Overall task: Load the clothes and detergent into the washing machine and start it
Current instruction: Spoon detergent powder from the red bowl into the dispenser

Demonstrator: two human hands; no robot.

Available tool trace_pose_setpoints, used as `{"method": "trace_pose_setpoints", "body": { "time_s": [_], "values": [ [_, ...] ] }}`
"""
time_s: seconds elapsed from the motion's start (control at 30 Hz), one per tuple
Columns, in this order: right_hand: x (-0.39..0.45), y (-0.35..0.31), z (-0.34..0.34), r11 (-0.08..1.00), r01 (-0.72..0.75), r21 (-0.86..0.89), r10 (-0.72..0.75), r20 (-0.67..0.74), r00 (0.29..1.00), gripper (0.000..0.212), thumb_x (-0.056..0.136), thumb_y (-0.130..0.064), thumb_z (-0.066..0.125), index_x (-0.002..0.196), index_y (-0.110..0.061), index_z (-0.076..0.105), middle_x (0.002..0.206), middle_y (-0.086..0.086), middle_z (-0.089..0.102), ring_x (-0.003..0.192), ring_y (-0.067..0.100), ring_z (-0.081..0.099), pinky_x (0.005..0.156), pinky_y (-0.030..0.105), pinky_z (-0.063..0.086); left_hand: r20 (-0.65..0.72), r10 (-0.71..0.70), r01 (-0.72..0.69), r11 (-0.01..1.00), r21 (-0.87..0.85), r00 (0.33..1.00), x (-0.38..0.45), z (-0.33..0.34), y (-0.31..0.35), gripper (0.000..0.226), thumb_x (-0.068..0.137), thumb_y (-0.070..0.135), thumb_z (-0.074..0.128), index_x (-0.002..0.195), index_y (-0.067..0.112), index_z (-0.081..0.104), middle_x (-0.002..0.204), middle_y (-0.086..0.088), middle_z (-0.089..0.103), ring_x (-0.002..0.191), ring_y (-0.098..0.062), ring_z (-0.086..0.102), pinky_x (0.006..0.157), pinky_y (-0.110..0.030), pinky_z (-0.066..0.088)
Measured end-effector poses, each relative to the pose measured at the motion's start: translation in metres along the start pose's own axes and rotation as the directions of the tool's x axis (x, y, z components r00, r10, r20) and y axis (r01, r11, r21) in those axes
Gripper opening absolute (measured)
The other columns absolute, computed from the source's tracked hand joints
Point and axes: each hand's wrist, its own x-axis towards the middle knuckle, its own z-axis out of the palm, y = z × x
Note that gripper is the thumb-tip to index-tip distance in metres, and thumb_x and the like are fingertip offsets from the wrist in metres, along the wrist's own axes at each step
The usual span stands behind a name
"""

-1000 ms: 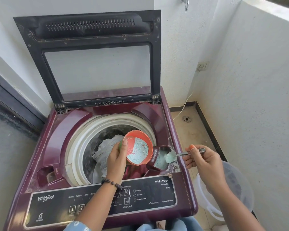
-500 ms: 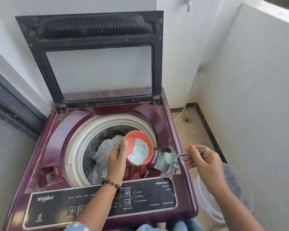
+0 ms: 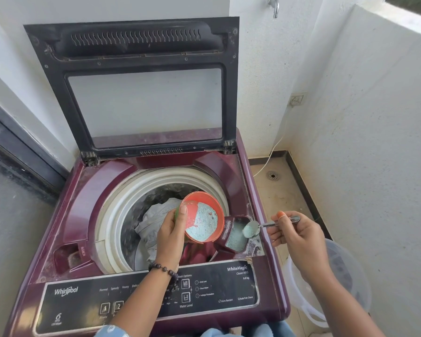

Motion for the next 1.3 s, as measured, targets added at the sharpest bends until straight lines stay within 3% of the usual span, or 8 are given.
{"method": "trace_pose_setpoints", "body": {
  "time_s": [0.13, 0.3, 0.47, 0.67, 1.03, 1.3],
  "values": [
    [-0.0008, -0.0007, -0.0001, 1.0, -0.001, -0.01, 0.002, 0.011, 1.0, 0.021, 0.098, -0.014, 0.055, 0.084, -0.007, 0.069, 0.065, 0.01, 0.071, 0.06, 0.028, 0.067, 0.06, 0.039, 0.058, 0.001, 0.006, -0.006, 1.0, 0.007, 1.0, 0.0, 0.0001, 0.0001, 0.048, 0.067, 0.08, 0.038, 0.091, 0.043, 0.058, 0.095, 0.019, 0.063, 0.093, 0.003, 0.057, 0.075, -0.017, 0.041],
    [-0.0016, -0.0034, -0.0003, 1.0, 0.015, -0.01, -0.015, -0.012, 1.0, 0.021, 0.097, -0.014, 0.056, 0.082, -0.008, 0.07, 0.064, 0.009, 0.071, 0.057, 0.024, 0.067, 0.06, 0.04, 0.059, 0.012, -0.002, 0.002, 1.0, 0.003, 1.0, -0.0007, 0.0002, 0.0016, 0.037, 0.076, 0.073, 0.041, 0.092, 0.044, 0.057, 0.097, 0.02, 0.062, 0.093, 0.004, 0.056, 0.074, -0.016, 0.04],
    [-0.0012, -0.0037, -0.0002, 1.0, 0.018, -0.019, -0.018, -0.001, 1.0, 0.022, 0.097, -0.015, 0.057, 0.081, -0.008, 0.071, 0.064, 0.01, 0.071, 0.058, 0.027, 0.068, 0.061, 0.042, 0.059, 0.01, 0.008, -0.008, 1.0, -0.003, 1.0, 0.0004, 0.0002, -0.0017, 0.05, 0.066, 0.081, 0.039, 0.09, 0.042, 0.059, 0.096, 0.018, 0.064, 0.094, 0.001, 0.057, 0.077, -0.018, 0.042],
    [-0.0015, -0.003, 0.0015, 0.998, 0.047, -0.048, -0.047, 0.006, 0.999, 0.021, 0.096, -0.015, 0.059, 0.08, -0.008, 0.072, 0.063, 0.008, 0.072, 0.057, 0.024, 0.068, 0.058, 0.037, 0.059, 0.009, 0.012, -0.012, 1.0, 0.005, 1.0, -0.0023, 0.0013, 0.0045, 0.029, 0.079, 0.063, 0.041, 0.09, 0.041, 0.057, 0.094, 0.019, 0.061, 0.091, 0.004, 0.055, 0.073, -0.014, 0.038],
    [0.0004, -0.0008, 0.0022, 0.993, 0.074, -0.086, -0.071, 0.044, 0.997, 0.023, 0.096, -0.012, 0.058, 0.077, -0.01, 0.071, 0.063, 0.008, 0.071, 0.055, 0.024, 0.067, 0.053, 0.034, 0.058, 0.013, 0.02, -0.02, 1.0, -0.003, 1.0, -0.0023, 0.0008, 0.0042, 0.029, 0.088, 0.064, 0.045, 0.086, 0.038, 0.057, 0.09, 0.016, 0.06, 0.085, 0.002, 0.054, 0.073, -0.015, 0.039],
    [0.001, -0.0007, 0.0047, 0.989, 0.096, -0.117, -0.094, 0.019, 0.995, 0.02, 0.096, -0.014, 0.059, 0.081, -0.012, 0.071, 0.066, 0.005, 0.073, 0.059, 0.022, 0.07, 0.059, 0.038, 0.06, 0.015, 0.031, -0.031, 1.0, -0.002, 0.999, 0.0004, 0.0008, -0.0009, 0.033, 0.079, 0.068, 0.043, 0.084, 0.038, 0.056, 0.087, 0.013, 0.058, 0.083, 0.0, 0.053, 0.076, -0.017, 0.042]
  ]
}}
